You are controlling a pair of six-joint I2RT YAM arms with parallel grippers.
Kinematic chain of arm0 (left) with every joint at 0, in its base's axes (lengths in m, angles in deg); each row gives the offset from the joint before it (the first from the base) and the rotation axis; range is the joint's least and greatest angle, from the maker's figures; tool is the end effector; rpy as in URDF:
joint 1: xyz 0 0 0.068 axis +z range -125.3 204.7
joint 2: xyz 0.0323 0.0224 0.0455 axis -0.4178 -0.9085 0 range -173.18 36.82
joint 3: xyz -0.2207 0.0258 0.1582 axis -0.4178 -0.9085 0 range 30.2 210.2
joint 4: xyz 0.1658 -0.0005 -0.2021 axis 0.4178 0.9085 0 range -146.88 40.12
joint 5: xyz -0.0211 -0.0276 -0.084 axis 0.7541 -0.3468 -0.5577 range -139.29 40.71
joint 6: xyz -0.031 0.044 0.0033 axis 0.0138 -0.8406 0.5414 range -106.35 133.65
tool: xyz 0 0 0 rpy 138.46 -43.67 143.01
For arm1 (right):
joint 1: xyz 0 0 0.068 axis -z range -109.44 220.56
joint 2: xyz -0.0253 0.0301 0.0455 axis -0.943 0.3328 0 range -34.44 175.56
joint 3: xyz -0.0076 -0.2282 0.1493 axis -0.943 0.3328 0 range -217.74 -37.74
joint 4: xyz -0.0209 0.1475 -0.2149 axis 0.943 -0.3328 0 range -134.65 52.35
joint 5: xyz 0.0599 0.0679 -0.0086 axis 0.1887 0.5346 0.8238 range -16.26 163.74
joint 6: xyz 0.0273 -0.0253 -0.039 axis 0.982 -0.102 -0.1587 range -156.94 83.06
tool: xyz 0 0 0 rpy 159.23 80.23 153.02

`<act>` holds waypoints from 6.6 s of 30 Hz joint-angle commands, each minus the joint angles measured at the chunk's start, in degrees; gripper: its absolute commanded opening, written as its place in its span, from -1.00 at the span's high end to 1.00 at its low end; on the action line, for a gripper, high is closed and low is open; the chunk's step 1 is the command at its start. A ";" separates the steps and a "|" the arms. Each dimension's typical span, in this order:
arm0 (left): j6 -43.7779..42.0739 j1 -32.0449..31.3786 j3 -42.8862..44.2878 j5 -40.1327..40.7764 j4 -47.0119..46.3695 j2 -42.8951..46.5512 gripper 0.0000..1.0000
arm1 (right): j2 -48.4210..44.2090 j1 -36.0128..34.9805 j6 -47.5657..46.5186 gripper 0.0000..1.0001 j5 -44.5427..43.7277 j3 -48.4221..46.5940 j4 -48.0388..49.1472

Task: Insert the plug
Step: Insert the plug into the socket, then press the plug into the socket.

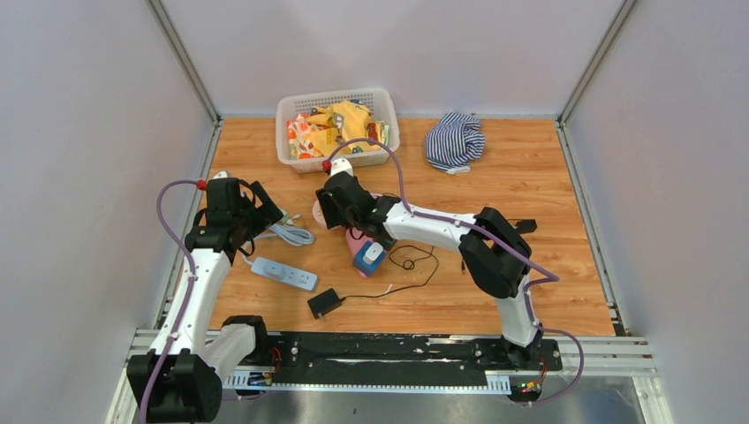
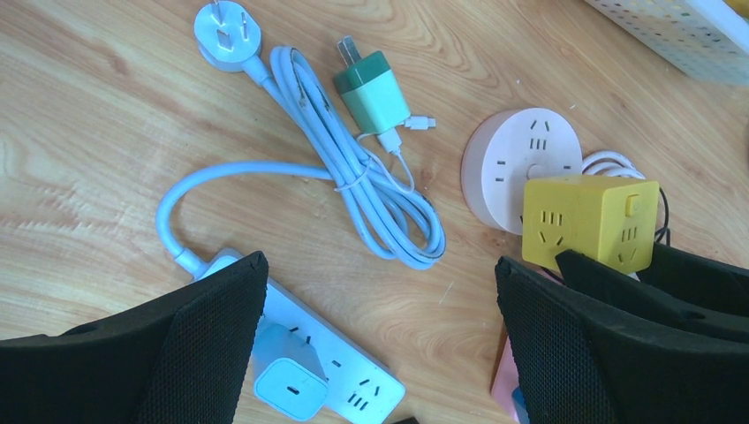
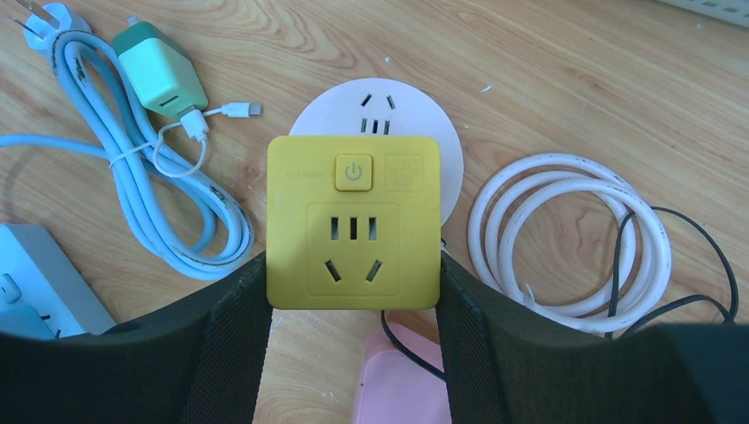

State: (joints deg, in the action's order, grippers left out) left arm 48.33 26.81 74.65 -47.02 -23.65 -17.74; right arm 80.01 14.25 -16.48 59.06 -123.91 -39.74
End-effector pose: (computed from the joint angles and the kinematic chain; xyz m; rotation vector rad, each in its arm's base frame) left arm 0.1982 0.0088 0.2694 -0.7568 2.2128 -0.2384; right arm 0.2666 0.3836 0.2358 -0.5041 2.0678 0.5410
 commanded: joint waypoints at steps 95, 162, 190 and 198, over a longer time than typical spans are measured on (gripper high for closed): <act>0.02 0.26 -0.29 -1.27 -0.77 0.41 -0.97 | 16.78 -1.96 -6.41 1.00 6.01 -12.60 -27.27; -2.96 0.33 -2.44 -28.58 -8.88 -17.14 -0.29 | 3.52 2.70 -25.30 0.07 21.28 -19.75 -35.88; -6.43 0.26 -1.02 -28.72 -5.49 -14.36 -0.30 | 5.77 1.59 -17.97 0.64 18.80 -12.50 -32.10; -7.43 0.26 -0.02 -28.93 -4.32 -14.43 -0.32 | 5.98 0.33 -17.04 0.63 16.00 -7.21 -32.01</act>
State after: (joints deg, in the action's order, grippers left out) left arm 42.29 26.83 72.96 -75.77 -29.39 -32.37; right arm 81.41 15.67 -34.92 76.55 -134.99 -63.36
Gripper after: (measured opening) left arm 0.656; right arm 0.181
